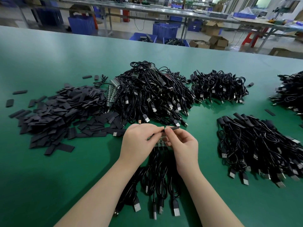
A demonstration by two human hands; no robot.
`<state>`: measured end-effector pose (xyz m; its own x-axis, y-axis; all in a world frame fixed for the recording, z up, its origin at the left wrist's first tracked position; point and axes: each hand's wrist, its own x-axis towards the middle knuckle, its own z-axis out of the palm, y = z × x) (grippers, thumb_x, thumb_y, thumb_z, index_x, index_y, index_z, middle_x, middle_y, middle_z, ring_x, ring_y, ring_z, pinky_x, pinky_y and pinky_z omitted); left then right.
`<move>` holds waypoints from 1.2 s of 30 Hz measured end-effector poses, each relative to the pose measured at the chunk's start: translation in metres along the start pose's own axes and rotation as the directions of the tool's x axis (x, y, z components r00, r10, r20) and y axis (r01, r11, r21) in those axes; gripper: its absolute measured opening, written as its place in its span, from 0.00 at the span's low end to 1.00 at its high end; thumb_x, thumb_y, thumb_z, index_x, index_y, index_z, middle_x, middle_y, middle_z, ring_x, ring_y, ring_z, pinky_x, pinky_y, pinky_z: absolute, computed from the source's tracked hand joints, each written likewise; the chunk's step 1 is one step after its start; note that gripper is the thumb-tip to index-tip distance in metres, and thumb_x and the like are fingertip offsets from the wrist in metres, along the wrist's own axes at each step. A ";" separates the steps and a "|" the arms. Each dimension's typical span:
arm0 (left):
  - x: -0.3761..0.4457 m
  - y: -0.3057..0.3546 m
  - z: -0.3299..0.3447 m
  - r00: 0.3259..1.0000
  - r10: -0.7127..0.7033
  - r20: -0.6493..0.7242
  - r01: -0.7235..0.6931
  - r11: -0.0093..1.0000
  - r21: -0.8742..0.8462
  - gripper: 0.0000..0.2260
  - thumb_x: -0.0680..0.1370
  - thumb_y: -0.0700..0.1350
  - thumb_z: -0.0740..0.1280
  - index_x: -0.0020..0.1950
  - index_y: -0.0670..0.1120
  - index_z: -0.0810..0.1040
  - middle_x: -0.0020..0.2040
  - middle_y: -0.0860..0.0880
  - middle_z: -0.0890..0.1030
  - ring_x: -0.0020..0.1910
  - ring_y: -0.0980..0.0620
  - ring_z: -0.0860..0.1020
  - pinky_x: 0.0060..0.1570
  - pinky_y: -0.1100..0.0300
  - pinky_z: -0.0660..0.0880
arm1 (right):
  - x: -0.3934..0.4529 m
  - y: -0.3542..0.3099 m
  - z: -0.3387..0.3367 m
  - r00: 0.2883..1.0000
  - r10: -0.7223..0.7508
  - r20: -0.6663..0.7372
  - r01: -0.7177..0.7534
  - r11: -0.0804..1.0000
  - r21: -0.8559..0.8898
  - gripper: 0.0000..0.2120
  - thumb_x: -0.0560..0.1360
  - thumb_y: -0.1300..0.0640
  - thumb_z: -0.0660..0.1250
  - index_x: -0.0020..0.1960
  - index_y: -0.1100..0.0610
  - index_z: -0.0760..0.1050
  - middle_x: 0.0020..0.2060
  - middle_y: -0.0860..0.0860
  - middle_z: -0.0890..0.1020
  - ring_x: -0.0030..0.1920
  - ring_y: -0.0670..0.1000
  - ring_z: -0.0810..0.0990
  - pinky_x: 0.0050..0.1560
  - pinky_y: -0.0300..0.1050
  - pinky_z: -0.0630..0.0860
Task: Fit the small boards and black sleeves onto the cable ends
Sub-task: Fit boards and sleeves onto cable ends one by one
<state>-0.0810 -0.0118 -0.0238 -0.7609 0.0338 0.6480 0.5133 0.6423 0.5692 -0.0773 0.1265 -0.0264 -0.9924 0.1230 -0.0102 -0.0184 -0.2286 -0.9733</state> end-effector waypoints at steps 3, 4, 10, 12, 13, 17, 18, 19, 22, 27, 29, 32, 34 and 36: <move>-0.002 0.002 0.003 1.000 -0.020 -0.021 0.019 1.000 -0.020 0.05 0.74 0.42 0.73 0.48 0.45 0.87 0.42 0.54 0.85 0.43 0.55 0.83 0.46 0.48 0.78 | -0.002 0.000 0.002 0.999 -0.017 -0.043 0.018 1.000 0.012 0.06 0.74 0.59 0.74 0.38 0.53 0.85 0.32 0.49 0.84 0.34 0.44 0.81 0.37 0.33 0.76; -0.002 0.003 0.004 0.999 -0.039 -0.024 0.038 0.998 -0.041 0.05 0.74 0.43 0.72 0.48 0.45 0.87 0.42 0.54 0.85 0.43 0.55 0.83 0.46 0.48 0.78 | -0.002 0.001 0.003 0.998 -0.026 -0.057 0.027 1.000 0.014 0.06 0.74 0.60 0.74 0.39 0.54 0.84 0.32 0.49 0.84 0.34 0.43 0.81 0.37 0.33 0.76; -0.002 0.002 0.005 0.993 -0.111 -0.024 0.108 0.988 -0.106 0.07 0.74 0.44 0.71 0.48 0.47 0.87 0.42 0.54 0.85 0.43 0.56 0.83 0.46 0.47 0.79 | -0.003 0.001 0.007 0.996 -0.041 -0.082 0.041 0.999 -0.002 0.04 0.73 0.59 0.75 0.39 0.56 0.83 0.33 0.50 0.85 0.35 0.43 0.82 0.37 0.33 0.76; -0.001 0.001 0.004 0.994 -0.105 -0.031 0.101 0.990 -0.100 0.06 0.74 0.43 0.71 0.48 0.47 0.87 0.41 0.54 0.85 0.42 0.55 0.83 0.46 0.47 0.79 | -0.002 0.002 0.007 0.997 -0.039 -0.065 0.037 0.999 -0.020 0.05 0.73 0.59 0.75 0.39 0.57 0.83 0.32 0.49 0.84 0.33 0.43 0.80 0.37 0.33 0.76; 0.000 0.001 0.003 0.995 -0.095 -0.030 0.092 0.991 -0.095 0.06 0.74 0.43 0.71 0.48 0.47 0.87 0.40 0.54 0.85 0.41 0.54 0.82 0.45 0.47 0.79 | -0.002 0.002 0.007 0.997 -0.037 -0.061 0.035 0.999 -0.025 0.06 0.73 0.58 0.75 0.39 0.57 0.83 0.31 0.49 0.83 0.33 0.43 0.80 0.37 0.33 0.76; 0.000 0.004 0.003 0.994 -0.112 0.002 0.111 0.984 -0.142 0.07 0.73 0.45 0.71 0.49 0.50 0.86 0.42 0.56 0.85 0.43 0.57 0.82 0.48 0.48 0.79 | -0.001 0.001 0.006 0.995 -0.054 -0.084 0.052 0.998 -0.022 0.07 0.74 0.58 0.74 0.37 0.53 0.83 0.32 0.49 0.84 0.35 0.44 0.81 0.37 0.33 0.76; 0.000 0.004 0.003 0.990 -0.141 0.010 0.141 0.976 -0.169 0.07 0.73 0.45 0.71 0.49 0.51 0.86 0.43 0.58 0.85 0.44 0.60 0.82 0.49 0.50 0.79 | -0.002 0.001 0.006 0.995 -0.062 -0.084 0.060 0.998 -0.021 0.08 0.74 0.58 0.74 0.37 0.53 0.83 0.33 0.49 0.84 0.35 0.44 0.82 0.37 0.33 0.76; 0.000 0.004 0.003 0.986 -0.169 0.014 0.168 0.968 -0.189 0.07 0.73 0.45 0.72 0.49 0.51 0.86 0.43 0.59 0.85 0.45 0.61 0.81 0.49 0.52 0.79 | -0.002 0.000 0.006 0.995 -0.068 -0.078 0.066 0.998 -0.022 0.08 0.75 0.59 0.74 0.37 0.52 0.84 0.33 0.50 0.84 0.35 0.44 0.82 0.37 0.33 0.76; -0.002 0.003 0.003 0.975 -0.223 0.006 0.220 0.955 -0.200 0.07 0.72 0.41 0.75 0.47 0.50 0.87 0.43 0.59 0.85 0.45 0.63 0.81 0.49 0.58 0.79 | -0.003 0.000 0.006 0.996 -0.062 -0.061 0.061 0.998 -0.023 0.08 0.75 0.59 0.73 0.37 0.53 0.84 0.32 0.49 0.84 0.34 0.43 0.81 0.37 0.33 0.76; -0.003 0.003 0.003 0.977 -0.213 -0.017 0.206 0.962 -0.180 0.06 0.72 0.43 0.74 0.47 0.51 0.86 0.40 0.66 0.82 0.46 0.65 0.81 0.49 0.61 0.78 | -0.002 0.000 0.006 0.998 -0.040 -0.050 0.038 0.998 -0.040 0.07 0.75 0.58 0.73 0.38 0.55 0.82 0.32 0.49 0.83 0.32 0.43 0.79 0.37 0.34 0.76; -0.003 0.003 0.004 0.977 -0.214 -0.018 0.208 0.962 -0.174 0.05 0.72 0.43 0.74 0.46 0.52 0.86 0.39 0.66 0.82 0.45 0.63 0.81 0.48 0.60 0.78 | -0.002 0.000 0.006 0.998 -0.038 -0.054 0.036 0.999 -0.034 0.07 0.75 0.58 0.73 0.38 0.56 0.82 0.32 0.50 0.83 0.32 0.43 0.79 0.37 0.34 0.76; -0.003 0.002 0.004 0.971 -0.238 -0.026 0.232 0.960 -0.156 0.05 0.71 0.43 0.75 0.41 0.53 0.83 0.40 0.61 0.82 0.44 0.58 0.80 0.47 0.55 0.78 | -0.002 -0.001 0.007 0.999 -0.025 -0.045 0.025 1.000 -0.008 0.09 0.76 0.57 0.73 0.36 0.54 0.83 0.32 0.50 0.83 0.32 0.43 0.79 0.37 0.34 0.76; -0.003 0.000 0.004 0.979 -0.202 -0.011 0.199 0.973 -0.114 0.04 0.71 0.43 0.75 0.40 0.52 0.83 0.40 0.60 0.82 0.43 0.57 0.80 0.47 0.52 0.78 | -0.002 -0.001 0.007 0.999 -0.021 -0.037 0.020 1.000 -0.008 0.09 0.76 0.58 0.72 0.36 0.54 0.82 0.32 0.50 0.83 0.31 0.43 0.78 0.37 0.35 0.76; -0.003 0.000 0.003 0.986 -0.165 -0.008 0.164 0.982 -0.091 0.02 0.72 0.44 0.74 0.40 0.52 0.83 0.40 0.60 0.83 0.43 0.58 0.80 0.46 0.50 0.78 | -0.002 -0.001 0.007 0.999 -0.012 -0.036 0.012 1.000 -0.005 0.09 0.76 0.58 0.73 0.37 0.55 0.82 0.31 0.49 0.83 0.31 0.42 0.78 0.37 0.34 0.76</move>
<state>-0.0803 -0.0094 -0.0271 -0.8321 -0.0789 0.5490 0.4156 0.5669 0.7113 -0.0761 0.1202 -0.0241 -0.9870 0.1604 -0.0063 -0.0299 -0.2221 -0.9746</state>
